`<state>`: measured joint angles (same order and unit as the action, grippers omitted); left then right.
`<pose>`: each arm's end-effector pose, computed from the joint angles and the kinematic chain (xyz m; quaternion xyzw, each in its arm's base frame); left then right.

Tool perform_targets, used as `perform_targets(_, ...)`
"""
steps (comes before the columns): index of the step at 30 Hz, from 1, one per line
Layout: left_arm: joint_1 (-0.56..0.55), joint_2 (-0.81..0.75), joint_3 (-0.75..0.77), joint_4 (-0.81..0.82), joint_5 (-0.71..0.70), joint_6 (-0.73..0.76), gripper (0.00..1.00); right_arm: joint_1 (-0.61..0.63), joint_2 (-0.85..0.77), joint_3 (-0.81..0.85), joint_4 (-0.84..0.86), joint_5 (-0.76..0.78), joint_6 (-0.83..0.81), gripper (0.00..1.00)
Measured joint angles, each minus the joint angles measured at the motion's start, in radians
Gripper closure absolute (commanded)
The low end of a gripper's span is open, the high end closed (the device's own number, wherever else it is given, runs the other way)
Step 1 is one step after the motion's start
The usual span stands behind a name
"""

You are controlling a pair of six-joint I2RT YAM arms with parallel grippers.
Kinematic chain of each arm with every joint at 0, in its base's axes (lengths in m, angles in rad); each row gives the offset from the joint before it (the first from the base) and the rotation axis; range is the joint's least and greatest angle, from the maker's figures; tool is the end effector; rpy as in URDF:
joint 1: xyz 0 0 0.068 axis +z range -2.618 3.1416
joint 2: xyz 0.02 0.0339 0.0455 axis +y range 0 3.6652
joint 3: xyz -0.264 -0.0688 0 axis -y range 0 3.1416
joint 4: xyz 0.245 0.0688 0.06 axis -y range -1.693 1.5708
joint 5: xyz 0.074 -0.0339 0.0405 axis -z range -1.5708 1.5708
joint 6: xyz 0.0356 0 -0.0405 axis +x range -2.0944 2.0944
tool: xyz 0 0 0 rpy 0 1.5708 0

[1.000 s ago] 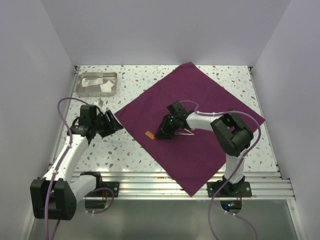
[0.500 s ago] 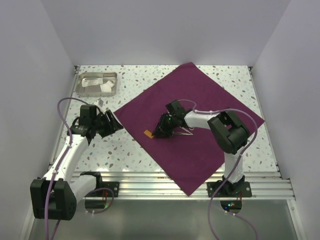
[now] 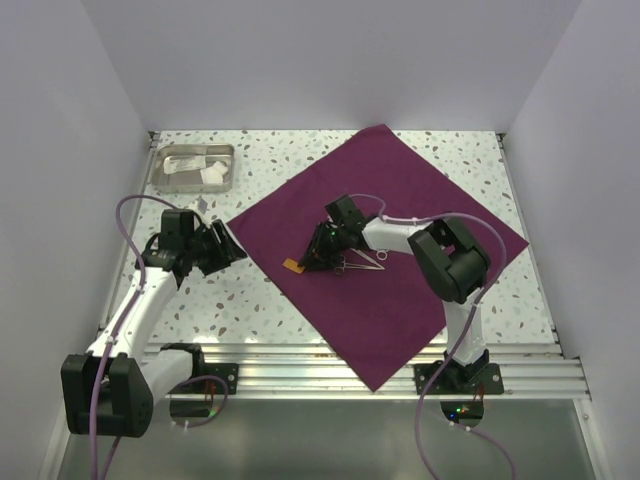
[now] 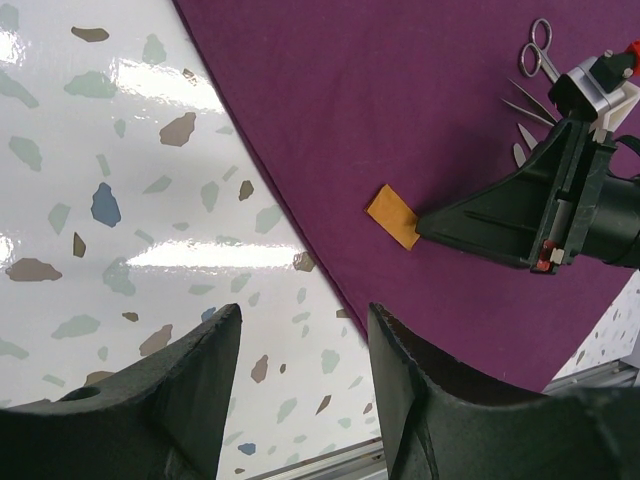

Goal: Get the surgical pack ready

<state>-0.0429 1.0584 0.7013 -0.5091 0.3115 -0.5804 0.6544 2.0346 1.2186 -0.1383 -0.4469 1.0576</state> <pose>0.2103 -0.0199 0.2320 -0.1946 0.9082 -0.2431 0.2798 0.3167 0.2624 0.1257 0.1202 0.9238 0.3618 0.0344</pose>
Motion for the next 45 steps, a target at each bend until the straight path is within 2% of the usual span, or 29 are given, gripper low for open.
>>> perform_targets(10, 0.0, 0.003, 0.0, 0.002, 0.0, -0.002, 0.43, -0.002, 0.028, 0.025, 0.001, -0.015, -0.006, 0.83)
perform_targets(16, 0.0, 0.003, 0.0, 0.01, 0.007, -0.002, 0.43, -0.008, 0.028, 0.02, 0.006, -0.015, -0.032, 1.0)
perform_targets(22, 0.0, 0.003, 0.0, 0.071, 0.098, 0.002, 0.36, -0.035, 0.014, -0.01, 0.048, -0.06, -0.09, 1.0)
perform_targets(31, -0.03, 0.063, 0.008, 0.232, 0.326, 0.055, 0.23, -0.067, -0.118, 0.003, -0.014, -0.208, -0.307, 1.0)
perform_targets(38, -0.166, 0.154, 0.048, 0.394, 0.506, 0.051, 0.21, -0.064, -0.221, 0.002, -0.176, -0.383, -0.496, 1.0)
perform_targets(45, -0.306, 0.213, 0.075, 0.488, 0.655, 0.07, 0.22, -0.064, -0.372, -0.076, -0.259, -0.539, -0.575, 1.0)
